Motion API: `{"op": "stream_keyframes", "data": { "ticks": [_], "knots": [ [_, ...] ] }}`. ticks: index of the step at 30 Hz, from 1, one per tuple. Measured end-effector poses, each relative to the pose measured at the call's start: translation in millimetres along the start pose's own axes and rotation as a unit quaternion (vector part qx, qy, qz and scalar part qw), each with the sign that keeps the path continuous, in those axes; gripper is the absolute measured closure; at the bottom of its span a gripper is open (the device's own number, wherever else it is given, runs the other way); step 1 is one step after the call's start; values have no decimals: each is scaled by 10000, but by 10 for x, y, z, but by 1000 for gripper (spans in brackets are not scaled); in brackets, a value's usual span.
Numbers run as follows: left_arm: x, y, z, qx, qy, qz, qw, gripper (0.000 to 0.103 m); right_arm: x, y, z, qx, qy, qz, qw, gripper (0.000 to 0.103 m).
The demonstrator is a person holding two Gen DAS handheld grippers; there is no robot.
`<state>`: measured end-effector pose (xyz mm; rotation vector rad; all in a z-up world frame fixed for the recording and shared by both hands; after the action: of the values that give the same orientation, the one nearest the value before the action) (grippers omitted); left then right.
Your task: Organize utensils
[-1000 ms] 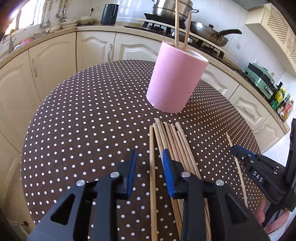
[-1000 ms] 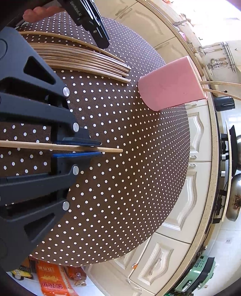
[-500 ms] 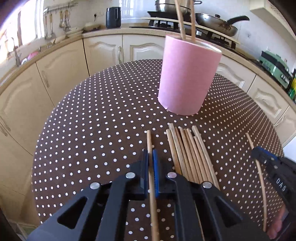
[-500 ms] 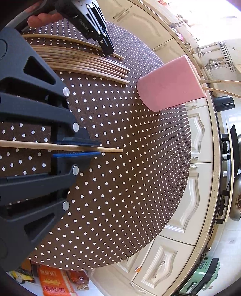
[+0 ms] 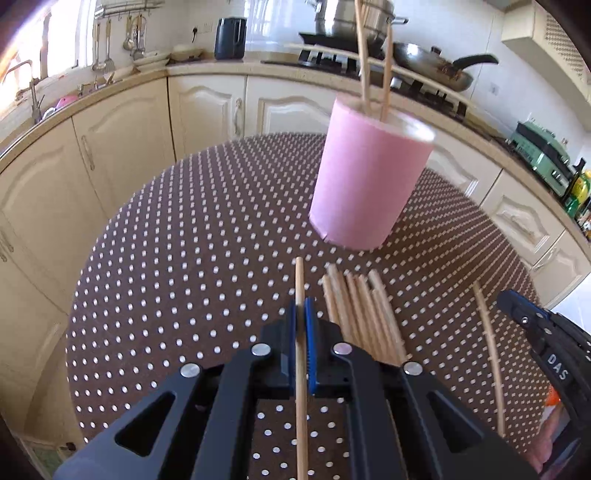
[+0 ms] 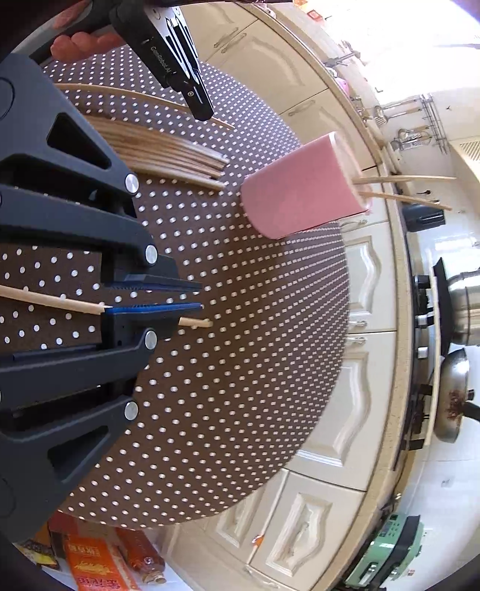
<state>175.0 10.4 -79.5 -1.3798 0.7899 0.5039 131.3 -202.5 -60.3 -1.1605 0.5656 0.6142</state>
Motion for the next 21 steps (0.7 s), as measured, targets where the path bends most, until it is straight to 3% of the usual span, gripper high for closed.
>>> {"op": "stream_keyframes", "data": {
  "ticks": [4, 8, 10, 11, 12, 18, 21],
  "knots": [
    [-117, -37, -5, 21, 1, -164, 9999, 98, 23, -25, -33, -11, 248, 41, 9997, 96],
    [-125, 1, -15, 44, 26, -113, 9999, 98, 151, 13, -106, -6, 477, 390, 9981, 90],
    [-68, 4, -25, 30, 49, -26, 10000, 98, 217, 39, -147, 69, 525, 567, 9970, 71],
    [-52, 8, -36, 19, 60, 6, 10000, 98, 230, 50, -170, 107, 559, 551, 9969, 48],
    [-34, 20, -37, 10, 76, 36, 10000, 98, 223, 67, -193, 111, 599, 478, 9970, 43],
    [34, 51, -65, 20, 147, 115, 9998, 98, 274, 109, -159, -151, 865, 412, 9953, 45],
    [58, 63, -42, -3, 183, 132, 9997, 98, 289, 117, -87, -305, 771, 409, 9957, 67]
  ]
}}
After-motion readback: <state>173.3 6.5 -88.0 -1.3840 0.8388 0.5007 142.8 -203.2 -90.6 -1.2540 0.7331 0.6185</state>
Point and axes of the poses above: each gripper's, at about its wrist camera, not at the fingertips, and x roughly the way its jaws point, z to its left, y to its underside, the point moved 1 cm from there along x, roughly the way its jaws point, and after that the axes turned 13 degrees about x, right-handed, at the moved point
